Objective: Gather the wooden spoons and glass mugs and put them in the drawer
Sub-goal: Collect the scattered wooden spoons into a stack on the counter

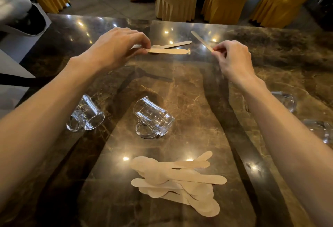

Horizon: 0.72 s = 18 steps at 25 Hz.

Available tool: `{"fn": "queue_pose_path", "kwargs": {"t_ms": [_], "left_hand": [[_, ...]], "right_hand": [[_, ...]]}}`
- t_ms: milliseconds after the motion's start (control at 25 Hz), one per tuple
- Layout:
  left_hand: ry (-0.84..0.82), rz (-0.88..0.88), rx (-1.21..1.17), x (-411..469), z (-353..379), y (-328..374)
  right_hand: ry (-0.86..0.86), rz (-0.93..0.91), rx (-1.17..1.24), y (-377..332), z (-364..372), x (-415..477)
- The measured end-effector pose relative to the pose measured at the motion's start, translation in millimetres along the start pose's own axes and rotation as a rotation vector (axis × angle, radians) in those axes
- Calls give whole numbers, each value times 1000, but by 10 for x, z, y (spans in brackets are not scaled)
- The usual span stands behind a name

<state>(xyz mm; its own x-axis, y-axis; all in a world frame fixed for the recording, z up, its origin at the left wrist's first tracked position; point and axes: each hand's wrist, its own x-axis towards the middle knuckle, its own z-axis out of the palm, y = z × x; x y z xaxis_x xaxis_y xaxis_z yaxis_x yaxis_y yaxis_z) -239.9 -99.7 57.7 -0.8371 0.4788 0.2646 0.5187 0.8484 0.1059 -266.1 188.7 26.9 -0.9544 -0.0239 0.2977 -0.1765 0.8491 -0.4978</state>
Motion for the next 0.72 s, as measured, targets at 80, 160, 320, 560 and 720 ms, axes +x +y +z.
{"fn": "queue_pose_path", "kwargs": {"t_ms": [80, 160, 320, 560, 720], "left_hand": [[27, 31, -24, -76, -121, 141], [58, 64, -48, -180, -233, 302], [61, 107, -75, -398, -438, 611], [37, 122, -113, -758, -621, 999], [-28, 106, -154, -1048, -569, 1255]], "right_hand": [[-7, -42, 4, -93, -133, -87], [-16, -86, -3, -177, -264, -204], [-13, -160, 2, -341, -484, -495], [-37, -234, 19, -526, -788, -926], [-72, -247, 28, -545, -910, -1193]]}}
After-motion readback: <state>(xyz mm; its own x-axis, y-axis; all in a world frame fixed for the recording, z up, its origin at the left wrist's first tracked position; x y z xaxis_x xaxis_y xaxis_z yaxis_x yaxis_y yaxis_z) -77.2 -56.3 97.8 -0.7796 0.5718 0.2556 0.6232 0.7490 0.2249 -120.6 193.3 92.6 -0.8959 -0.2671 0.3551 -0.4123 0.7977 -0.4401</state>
